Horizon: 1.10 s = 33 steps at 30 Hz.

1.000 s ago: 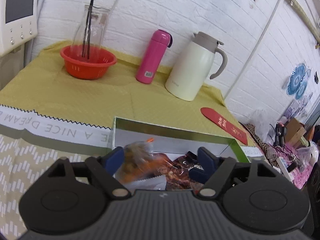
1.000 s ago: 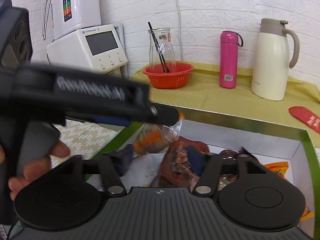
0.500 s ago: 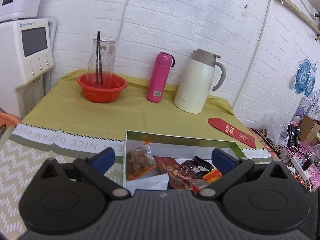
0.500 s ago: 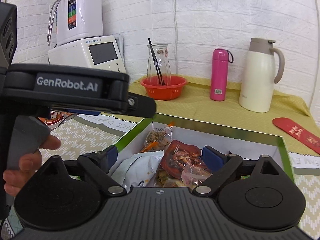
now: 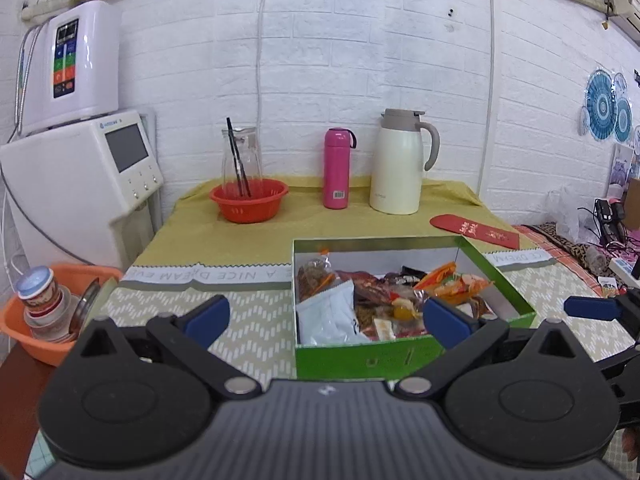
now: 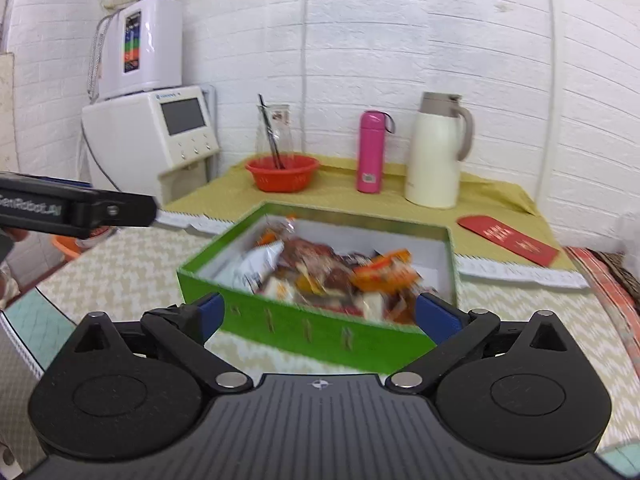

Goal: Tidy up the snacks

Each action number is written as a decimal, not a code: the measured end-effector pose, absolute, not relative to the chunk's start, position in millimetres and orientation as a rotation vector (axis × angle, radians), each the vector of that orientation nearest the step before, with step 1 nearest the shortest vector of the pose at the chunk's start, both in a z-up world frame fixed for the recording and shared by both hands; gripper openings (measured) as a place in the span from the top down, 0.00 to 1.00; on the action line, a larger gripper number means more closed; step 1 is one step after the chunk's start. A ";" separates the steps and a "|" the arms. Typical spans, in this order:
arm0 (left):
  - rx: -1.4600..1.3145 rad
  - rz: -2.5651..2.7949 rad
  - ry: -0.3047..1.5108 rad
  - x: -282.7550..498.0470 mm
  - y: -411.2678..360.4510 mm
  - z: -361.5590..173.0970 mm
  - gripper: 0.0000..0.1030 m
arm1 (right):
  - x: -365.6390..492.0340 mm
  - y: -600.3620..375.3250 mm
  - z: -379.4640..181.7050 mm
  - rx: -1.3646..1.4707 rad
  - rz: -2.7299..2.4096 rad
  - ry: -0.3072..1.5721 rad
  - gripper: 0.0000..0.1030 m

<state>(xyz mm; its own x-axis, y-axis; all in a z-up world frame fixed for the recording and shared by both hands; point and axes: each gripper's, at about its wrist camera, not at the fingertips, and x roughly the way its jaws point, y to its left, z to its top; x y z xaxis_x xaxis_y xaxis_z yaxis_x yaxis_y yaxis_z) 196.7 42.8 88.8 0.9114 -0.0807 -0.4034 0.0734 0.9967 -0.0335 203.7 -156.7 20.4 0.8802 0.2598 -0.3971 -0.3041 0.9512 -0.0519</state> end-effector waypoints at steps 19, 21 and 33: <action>-0.008 0.026 0.569 174.5 17.3 18.1 0.00 | 169.2 -191.5 -33.1 -0.052 0.124 0.512 0.00; -0.007 0.025 0.573 174.9 15.9 16.9 0.00 | 169.8 -193.0 -34.8 -0.045 0.117 0.514 0.00; -0.023 -0.011 0.578 178.2 13.1 13.4 0.00 | 172.3 -191.3 -35.2 -0.046 0.115 0.503 0.00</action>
<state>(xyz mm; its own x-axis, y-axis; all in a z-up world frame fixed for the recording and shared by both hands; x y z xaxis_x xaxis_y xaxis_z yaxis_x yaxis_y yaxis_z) 178.2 13.1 13.4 0.8373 -0.0167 -0.5464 0.0041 0.9997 -0.0244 172.3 -191.3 -35.2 0.8697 0.0991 -0.4835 -0.1217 0.9924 -0.0155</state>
